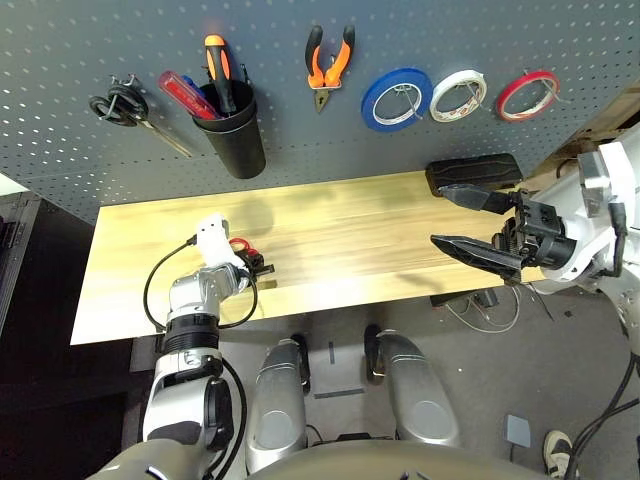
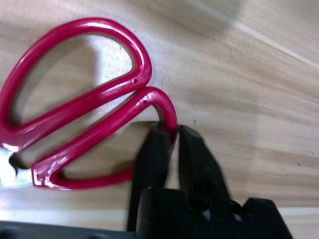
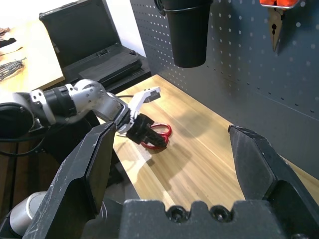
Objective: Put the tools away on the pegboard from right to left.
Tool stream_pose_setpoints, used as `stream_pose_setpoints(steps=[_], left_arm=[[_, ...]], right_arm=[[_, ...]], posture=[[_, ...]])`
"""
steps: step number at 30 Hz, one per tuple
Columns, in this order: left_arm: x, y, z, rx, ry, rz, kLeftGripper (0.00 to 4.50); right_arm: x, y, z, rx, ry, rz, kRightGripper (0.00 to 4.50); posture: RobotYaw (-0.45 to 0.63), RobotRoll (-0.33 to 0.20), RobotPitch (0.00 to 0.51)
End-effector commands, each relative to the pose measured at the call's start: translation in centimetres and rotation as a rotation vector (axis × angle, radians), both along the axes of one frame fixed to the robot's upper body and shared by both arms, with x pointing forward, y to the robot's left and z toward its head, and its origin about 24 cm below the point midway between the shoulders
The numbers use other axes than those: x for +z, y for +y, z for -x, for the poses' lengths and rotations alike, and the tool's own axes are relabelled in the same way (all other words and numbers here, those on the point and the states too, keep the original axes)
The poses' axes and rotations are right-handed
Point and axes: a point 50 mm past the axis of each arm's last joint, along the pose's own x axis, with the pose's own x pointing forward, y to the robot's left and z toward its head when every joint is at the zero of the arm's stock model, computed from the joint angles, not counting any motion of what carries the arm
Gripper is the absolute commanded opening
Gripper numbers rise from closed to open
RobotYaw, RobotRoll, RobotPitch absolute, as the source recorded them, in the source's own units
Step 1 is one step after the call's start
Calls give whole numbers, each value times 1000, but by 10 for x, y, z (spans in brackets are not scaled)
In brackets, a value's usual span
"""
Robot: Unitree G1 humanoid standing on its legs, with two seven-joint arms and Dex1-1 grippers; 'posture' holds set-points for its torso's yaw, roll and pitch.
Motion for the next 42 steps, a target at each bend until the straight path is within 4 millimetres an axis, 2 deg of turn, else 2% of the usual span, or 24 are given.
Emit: stream_pose_setpoints(steps=[1, 7, 11, 14, 19, 23, 29, 34, 42], left_arm=[[13, 0, 6, -3, -14, 7, 2036], [49, 4, 12, -64, -79, -47, 4417], [70, 10, 16, -132, -146, -145, 4463], [79, 26, 13, -209, -238, -297, 4463], [70, 54, 6, -359, -311, -546, 4463], [57, 69, -2, -446, -340, -648, 4463], [42, 75, -10, -540, -332, -677, 4463], [38, 76, -15, -574, -333, -675, 4463], [28, 80, -13, -651, -280, -695, 4463]], right_arm=[[-1, 0, 1, 8, 1, 0, 4500], [-2, 0, 1, 17, 8, 0, 4500], [-2, 1, 0, 26, 12, -4, 4500], [-3, 2, -1, 32, 14, -6, 4500], [-3, 4, -1, 41, 17, -10, 4500], [-3, 4, 0, 39, 20, -10, 4500], [-2, 1, 4, 22, 23, -5, 4500], [0, -3, 7, 12, 24, -2, 4500], [2, -7, 10, -1, 28, 8, 4500]], posture=[[-179, 0, 279], [-160, 0, 287], [-145, 0, 295], [-136, 0, 302], [-142, 0, 307], [-155, 0, 312], [-175, 0, 319], [-198, 0, 328], [-208, 0, 339]])
